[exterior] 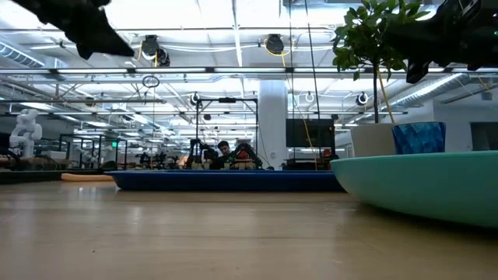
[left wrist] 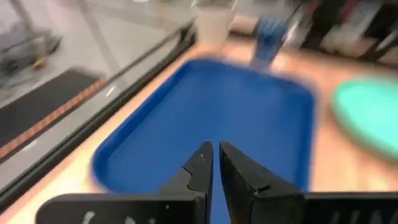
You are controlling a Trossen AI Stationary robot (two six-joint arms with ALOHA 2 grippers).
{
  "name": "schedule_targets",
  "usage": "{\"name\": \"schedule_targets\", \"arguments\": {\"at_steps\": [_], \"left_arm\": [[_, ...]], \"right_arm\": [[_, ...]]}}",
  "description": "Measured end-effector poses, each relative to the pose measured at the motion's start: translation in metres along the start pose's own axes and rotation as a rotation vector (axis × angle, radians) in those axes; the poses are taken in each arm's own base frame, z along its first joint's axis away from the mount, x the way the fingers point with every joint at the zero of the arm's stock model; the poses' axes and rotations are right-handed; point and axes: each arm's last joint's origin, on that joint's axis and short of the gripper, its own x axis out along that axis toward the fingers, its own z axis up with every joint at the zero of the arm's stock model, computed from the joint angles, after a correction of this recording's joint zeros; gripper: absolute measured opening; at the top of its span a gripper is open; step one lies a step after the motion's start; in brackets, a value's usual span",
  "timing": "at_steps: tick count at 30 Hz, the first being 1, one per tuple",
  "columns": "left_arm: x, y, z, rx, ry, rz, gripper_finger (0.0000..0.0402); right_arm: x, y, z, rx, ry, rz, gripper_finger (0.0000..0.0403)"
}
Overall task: Pick and place plate/cup/fork/spoon on tray
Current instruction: Put the light blue plate on the blue tray
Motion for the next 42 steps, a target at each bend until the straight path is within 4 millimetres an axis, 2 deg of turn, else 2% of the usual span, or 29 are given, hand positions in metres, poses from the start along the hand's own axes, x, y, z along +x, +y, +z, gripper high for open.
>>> {"name": "schedule_targets", "arguments": {"at_steps": [7,11,14,20,25,33,37,42], "left_arm": [[0.013,-0.004,0.013,0.030,0.230,0.177,0.0031],[0.020,0.003,0.011,0.009,0.376,0.331,0.0031],[0.029,0.008,0.007,-0.011,0.482,0.377,0.0031],[0.050,0.002,0.006,-0.021,0.564,0.270,0.0031],[0.061,-0.013,0.012,0.047,0.499,0.115,0.0031],[0.079,-0.027,0.007,0.063,0.553,0.058,0.0031],[0.093,-0.046,0.005,0.064,0.548,-0.073,0.0031],[0.111,-0.059,-0.001,0.088,0.523,-0.025,0.0031]], "right_arm": [[0.002,0.000,-0.004,-0.003,0.034,-0.004,0.0050],[0.003,0.000,-0.005,-0.008,0.050,-0.006,0.0050],[0.004,0.000,-0.006,0.001,0.059,-0.007,0.0050],[0.005,0.000,-0.010,0.030,0.088,-0.011,0.0050],[0.007,0.000,-0.018,0.016,0.163,-0.023,0.0050],[0.009,0.000,-0.020,0.015,0.184,-0.028,0.0050],[0.009,0.000,-0.021,0.014,0.188,-0.029,0.0050],[0.009,0.000,-0.021,0.014,0.189,-0.029,0.0050]]}}
